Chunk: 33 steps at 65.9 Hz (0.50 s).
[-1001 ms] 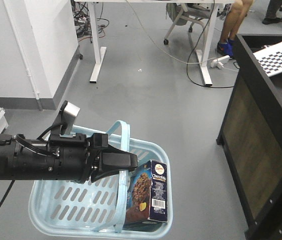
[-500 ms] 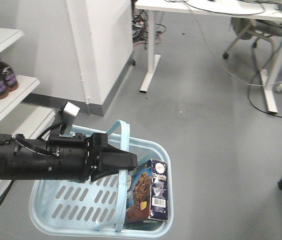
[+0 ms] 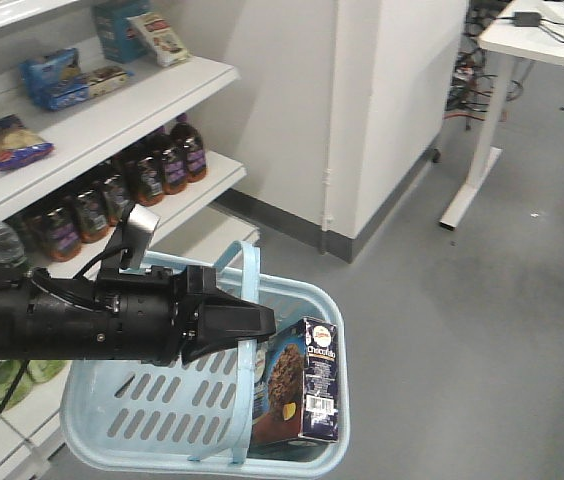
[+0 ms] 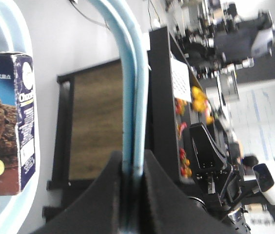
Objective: Left arm holds basket, right arm returns cookies
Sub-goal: 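Turn the base toward the snack shelves, keeping the basket in left gripper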
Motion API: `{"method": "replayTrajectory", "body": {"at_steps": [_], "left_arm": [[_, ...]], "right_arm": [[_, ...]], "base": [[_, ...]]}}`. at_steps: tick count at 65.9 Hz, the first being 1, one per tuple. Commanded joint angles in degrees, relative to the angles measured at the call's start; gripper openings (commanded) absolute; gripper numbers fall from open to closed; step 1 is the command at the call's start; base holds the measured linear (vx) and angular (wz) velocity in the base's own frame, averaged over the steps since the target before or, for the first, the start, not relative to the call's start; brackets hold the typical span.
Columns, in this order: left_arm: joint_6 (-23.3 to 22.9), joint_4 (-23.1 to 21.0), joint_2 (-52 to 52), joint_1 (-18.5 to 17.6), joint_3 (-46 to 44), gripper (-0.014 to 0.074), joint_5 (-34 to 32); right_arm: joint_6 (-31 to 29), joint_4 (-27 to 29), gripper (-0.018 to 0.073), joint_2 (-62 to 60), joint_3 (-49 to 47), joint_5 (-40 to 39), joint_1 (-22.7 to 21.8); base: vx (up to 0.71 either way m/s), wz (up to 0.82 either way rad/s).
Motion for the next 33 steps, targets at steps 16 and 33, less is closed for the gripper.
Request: {"method": "replayTrajectory", "body": {"at_steps": [16,33], "left_arm": [[0.9,-6.6,-2.5,-0.2,-1.7,-0.0003,3.6],[0.9,-6.6,-2.5,-0.2,-1.7,-0.0003,3.7]], "right_arm": [[-0.4,-0.3,-0.0006,-0.7,1.0,-4.2,-0.4],[-0.4,-0.3,-0.0006,-0.7,1.0,-4.2,-0.4]], "base": [[0.22,0.74],[0.2,0.79]]}}
